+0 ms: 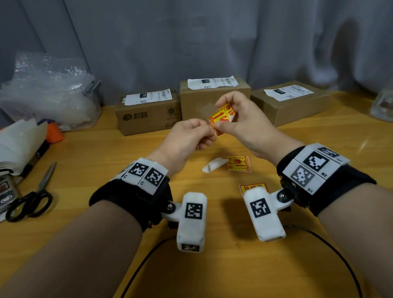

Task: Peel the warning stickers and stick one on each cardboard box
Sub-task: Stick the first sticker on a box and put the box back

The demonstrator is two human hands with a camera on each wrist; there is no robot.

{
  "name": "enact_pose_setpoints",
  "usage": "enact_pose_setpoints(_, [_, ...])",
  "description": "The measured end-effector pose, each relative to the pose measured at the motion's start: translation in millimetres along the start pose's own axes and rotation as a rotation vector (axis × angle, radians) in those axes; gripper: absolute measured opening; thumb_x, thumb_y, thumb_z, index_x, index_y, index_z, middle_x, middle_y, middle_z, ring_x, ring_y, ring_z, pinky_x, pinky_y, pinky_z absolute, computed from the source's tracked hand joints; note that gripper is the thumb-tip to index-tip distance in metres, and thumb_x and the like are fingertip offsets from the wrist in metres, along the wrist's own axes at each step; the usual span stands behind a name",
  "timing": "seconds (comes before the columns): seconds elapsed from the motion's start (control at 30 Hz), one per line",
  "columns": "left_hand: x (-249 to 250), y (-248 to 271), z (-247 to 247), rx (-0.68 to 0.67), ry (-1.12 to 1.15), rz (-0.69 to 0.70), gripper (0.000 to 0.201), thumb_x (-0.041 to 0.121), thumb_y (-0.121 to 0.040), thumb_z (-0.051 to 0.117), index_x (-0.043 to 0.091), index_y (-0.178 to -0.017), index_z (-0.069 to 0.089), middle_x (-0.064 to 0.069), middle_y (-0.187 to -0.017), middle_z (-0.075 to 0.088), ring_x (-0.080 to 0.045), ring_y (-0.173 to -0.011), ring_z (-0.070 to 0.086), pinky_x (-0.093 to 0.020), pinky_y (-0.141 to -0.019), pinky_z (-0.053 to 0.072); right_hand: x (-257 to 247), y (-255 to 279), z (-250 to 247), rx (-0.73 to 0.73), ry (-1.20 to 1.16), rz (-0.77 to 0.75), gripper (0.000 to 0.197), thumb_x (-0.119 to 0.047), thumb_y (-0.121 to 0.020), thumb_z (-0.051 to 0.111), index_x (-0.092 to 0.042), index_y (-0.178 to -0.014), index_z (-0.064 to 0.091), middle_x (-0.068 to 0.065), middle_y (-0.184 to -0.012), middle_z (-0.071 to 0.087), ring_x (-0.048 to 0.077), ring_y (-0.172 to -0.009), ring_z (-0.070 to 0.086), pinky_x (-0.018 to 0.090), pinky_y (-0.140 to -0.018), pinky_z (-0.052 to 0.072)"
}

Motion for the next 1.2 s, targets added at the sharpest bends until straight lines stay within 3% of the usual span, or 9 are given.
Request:
enact_pose_setpoints(0.3, [0,1,-2,0.036,0.070,-0.035,0.018,0.001,-0.085,0.053,0.010,-0.072,0.061,-0.004,-0.067,0.059,-0.008,-0.057,0.051,-0.016,-0.055,0.042,4,-5,-4,0.062,-0.113,-0.047,0.039,0.002,-0.080,0.066,-0.031,-0.094,0.049,-0.002,-0.092,0.056,0.012,-0.086,0.055,0.025,-0.076,0.049])
enact_pose_setpoints(0.6, [-7,-3,-10,-0.005,-0.518,0.070,0.017,0.020,-0.084,0.068,0.006,-0.075,0.065,0.002,-0.065,0.059,-0.002,-0.056,0.050,-0.012,-0.057,0.043,4,-5,-3,0.000,0.009,0.056,0.025,-0.003,-0.087,0.062,-0.024,-0.101,0.058,-0.002,-0.093,0.060,0.014,-0.087,0.060,0.024,-0.068,0.050])
enact_pose_setpoints(0.73, [-8,-4,-8,-0.044,-0.633,0.087,0.015,0.010,-0.078,0.073,0.012,-0.074,0.058,0.004,-0.061,0.053,-0.005,-0.054,0.047,-0.011,-0.052,0.041,14,-7,-1,-0.014,0.079,0.164,0.056,-0.005,-0.082,0.069,-0.025,-0.128,0.043,0.005,-0.102,0.057,0.016,-0.087,0.056,0.022,-0.069,0.048])
enact_pose_setpoints(0.87, [-3,-5,-9,-0.021,-0.689,0.067,0.026,0.027,-0.083,0.068,0.013,-0.066,0.055,0.000,-0.057,0.060,-0.010,-0.051,0.052,-0.022,-0.057,0.046,18,-12,1,0.010,0.131,0.232,0.049,-0.007,-0.079,0.073,-0.024,-0.114,0.043,0.012,-0.108,0.058,0.023,-0.091,0.060,0.030,-0.072,0.053])
enact_pose_setpoints(0.93, [2,-5,-12,-0.035,-0.741,0.073,0.023,0.025,-0.087,0.064,0.012,-0.069,0.057,0.001,-0.061,0.061,-0.011,-0.057,0.055,-0.021,-0.059,0.045,17,-15,1,0.017,0.129,0.236,0.038,-0.006,-0.078,0.073,-0.024,-0.099,0.048,0.009,-0.101,0.059,0.023,-0.088,0.060,0.030,-0.066,0.051])
enact_pose_setpoints(1.0, [10,-5,-18,-0.058,-0.760,0.090,0.005,0.012,-0.088,0.060,0.011,-0.088,0.064,0.002,-0.077,0.062,-0.012,-0.073,0.057,-0.015,-0.061,0.042,15,-21,2,0.003,0.159,0.227,0.032,-0.004,-0.078,0.071,-0.026,-0.087,0.051,0.008,-0.094,0.061,0.022,-0.084,0.060,0.032,-0.066,0.051])
enact_pose_setpoints(1.03, [15,-5,-21,-0.054,-0.769,0.112,0.015,0.007,-0.087,0.057,0.009,-0.099,0.065,0.001,-0.086,0.062,-0.013,-0.081,0.057,-0.014,-0.065,0.044,13,-24,4,-0.010,0.177,0.222,0.031,-0.002,-0.079,0.070,-0.026,-0.086,0.052,0.008,-0.093,0.061,0.022,-0.084,0.061,0.034,-0.069,0.053])
enact_pose_setpoints(1.13, [26,-9,-30,0.024,-0.710,0.163,0.022,0.012,-0.088,0.055,0.010,-0.106,0.067,-0.001,-0.098,0.066,-0.014,-0.095,0.060,-0.024,-0.085,0.048,8,-31,12,-0.062,0.225,0.208,0.030,0.004,-0.084,0.060,-0.022,-0.097,0.052,0.007,-0.097,0.061,0.021,-0.090,0.061,0.037,-0.077,0.056])
enact_pose_setpoints(1.2, [29,-11,-35,0.072,-0.639,0.167,0.020,0.024,-0.088,0.058,0.012,-0.100,0.068,0.003,-0.089,0.066,-0.010,-0.086,0.059,-0.023,-0.078,0.046,5,-35,20,-0.120,0.196,0.199,0.033,0.006,-0.086,0.053,-0.020,-0.106,0.050,0.007,-0.095,0.063,0.020,-0.087,0.063,0.034,-0.074,0.057])
Point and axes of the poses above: each hand's wrist, its own y-axis away from the middle knuckle, its own z-axis out of the palm, x = y × z, the point moved 3 cm from there along -y, towards the middle knuckle
